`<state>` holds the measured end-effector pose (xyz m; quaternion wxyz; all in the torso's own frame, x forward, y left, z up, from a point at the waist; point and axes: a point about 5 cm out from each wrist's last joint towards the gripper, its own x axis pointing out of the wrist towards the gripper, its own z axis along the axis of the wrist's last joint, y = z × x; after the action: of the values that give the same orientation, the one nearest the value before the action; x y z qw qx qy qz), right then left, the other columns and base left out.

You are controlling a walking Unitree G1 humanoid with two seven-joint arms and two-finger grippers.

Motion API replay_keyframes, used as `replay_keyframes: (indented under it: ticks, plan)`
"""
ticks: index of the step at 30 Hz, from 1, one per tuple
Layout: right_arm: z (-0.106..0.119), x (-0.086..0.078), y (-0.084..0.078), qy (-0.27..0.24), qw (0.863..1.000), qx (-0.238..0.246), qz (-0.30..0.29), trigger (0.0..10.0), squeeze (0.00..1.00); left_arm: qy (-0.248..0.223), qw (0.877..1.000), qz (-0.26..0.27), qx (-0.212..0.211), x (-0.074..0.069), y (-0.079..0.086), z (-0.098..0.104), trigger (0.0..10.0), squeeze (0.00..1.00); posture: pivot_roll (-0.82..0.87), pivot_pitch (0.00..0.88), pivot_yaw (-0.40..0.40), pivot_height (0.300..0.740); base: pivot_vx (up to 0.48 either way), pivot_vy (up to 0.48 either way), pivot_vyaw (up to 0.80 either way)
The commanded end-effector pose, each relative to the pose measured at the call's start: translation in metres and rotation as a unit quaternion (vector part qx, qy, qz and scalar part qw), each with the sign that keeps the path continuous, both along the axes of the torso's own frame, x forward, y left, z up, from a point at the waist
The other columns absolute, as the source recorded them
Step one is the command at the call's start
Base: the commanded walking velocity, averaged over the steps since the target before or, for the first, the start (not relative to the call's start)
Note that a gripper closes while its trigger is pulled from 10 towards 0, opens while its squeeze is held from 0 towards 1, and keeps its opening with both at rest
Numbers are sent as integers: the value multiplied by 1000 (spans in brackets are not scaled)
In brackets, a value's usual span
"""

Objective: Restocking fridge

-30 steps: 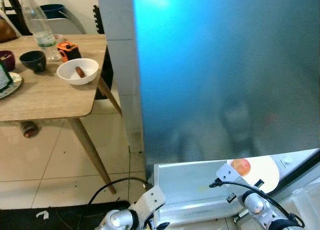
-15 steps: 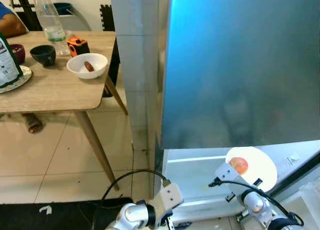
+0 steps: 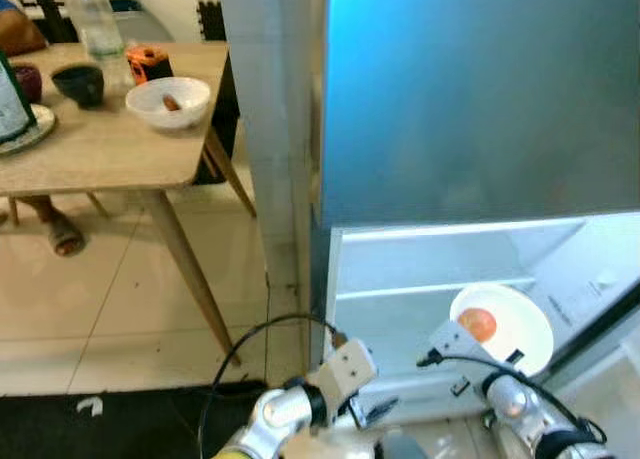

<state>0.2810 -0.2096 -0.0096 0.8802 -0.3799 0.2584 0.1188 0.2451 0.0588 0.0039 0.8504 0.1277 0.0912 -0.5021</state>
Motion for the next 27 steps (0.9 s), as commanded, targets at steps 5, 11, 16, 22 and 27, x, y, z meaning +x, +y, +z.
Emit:
replay_keyframes:
  ticks: [5, 11, 16, 22, 27]
  plan:
    - [16, 12, -15, -20, 1000, -11, -7, 10000, 0, -22, 999, 14, -32, -4, -5, 5, 10000, 0, -66, 76, -16, 578, 0, 0, 0]
    - [34, 23, -30, -43, 999, -10, -11, 10000, 0, -58, 996, 28, -54, -1, -9, 14, 10000, 0, -69, 77, -14, 553, 0, 0, 0]
    - [41, 26, -36, -42, 999, -7, 15, 10000, 0, -73, 994, 41, -66, 2, -10, 20, 10000, 0, -71, 82, -17, 533, 0, 0, 0]
    - [46, 27, -32, -25, 997, 5, 75, 10000, 0, -88, 992, 50, -80, 4, -12, 26, 10000, 0, -77, 85, -15, 508, 0, 0, 0]
    - [56, 32, -29, -24, 993, 19, 114, 10000, 0, -100, 989, 56, -94, 6, -13, 32, 10000, 0, -77, 89, -14, 488, 0, 0, 0]
